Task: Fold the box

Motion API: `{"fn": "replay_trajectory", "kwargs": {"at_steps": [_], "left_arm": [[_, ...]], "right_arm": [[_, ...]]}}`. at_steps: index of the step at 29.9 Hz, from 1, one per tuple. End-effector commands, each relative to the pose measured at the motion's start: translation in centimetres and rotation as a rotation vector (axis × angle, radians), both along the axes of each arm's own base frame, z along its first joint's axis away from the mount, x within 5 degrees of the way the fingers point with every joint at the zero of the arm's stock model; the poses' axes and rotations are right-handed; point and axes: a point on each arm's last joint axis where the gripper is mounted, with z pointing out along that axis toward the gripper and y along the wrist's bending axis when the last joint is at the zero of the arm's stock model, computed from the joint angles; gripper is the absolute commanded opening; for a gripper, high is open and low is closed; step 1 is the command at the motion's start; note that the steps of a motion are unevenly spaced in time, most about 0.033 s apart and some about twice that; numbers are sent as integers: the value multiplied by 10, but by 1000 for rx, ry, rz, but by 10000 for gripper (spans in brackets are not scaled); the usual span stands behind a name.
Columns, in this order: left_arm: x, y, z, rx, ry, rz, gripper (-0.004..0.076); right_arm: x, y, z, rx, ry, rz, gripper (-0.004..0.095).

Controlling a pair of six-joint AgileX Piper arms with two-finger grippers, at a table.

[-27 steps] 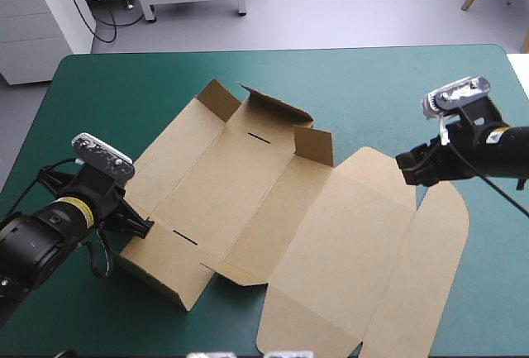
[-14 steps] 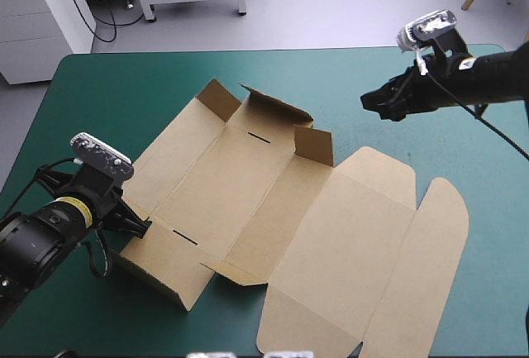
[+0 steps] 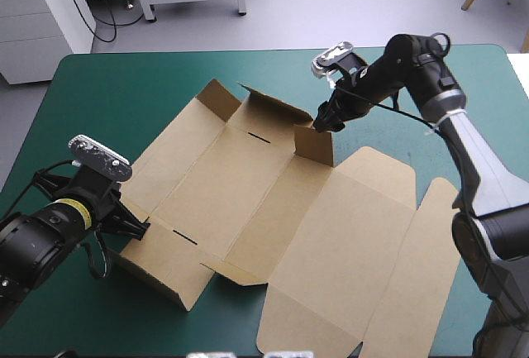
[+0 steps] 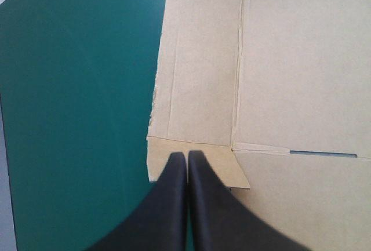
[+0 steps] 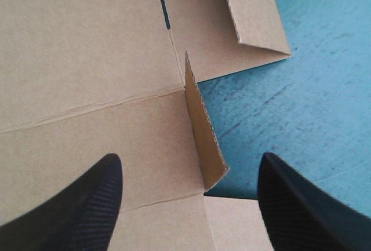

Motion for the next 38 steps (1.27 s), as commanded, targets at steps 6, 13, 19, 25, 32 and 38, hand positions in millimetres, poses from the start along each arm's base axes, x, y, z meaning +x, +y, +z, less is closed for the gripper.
{"fn": "replay_trajectory", "kwargs": {"at_steps": [6,13,19,25,32,38], "left_arm": [[1,-1,15,-44,-77,1,-9],[0,-2,15,-61,-71,-2,-9],[2,-4,17,-76,-98,-18,-10],[3,-7,19,-100,-133,-40,-10],[3,-6,19,-98,-129,-37,-10],[3,-6,19,-98,-129,-37,-10]], "right_arm": [[24,12,-30,-3,18,2,617],[31,17,-50,10,65,19,528],[33,20,-55,12,54,79,237],[31,26,-54,-47,-48,257,-19],[35,27,-51,-169,-259,538,-19],[36,38,-44,-143,-446,737,-19]]}}
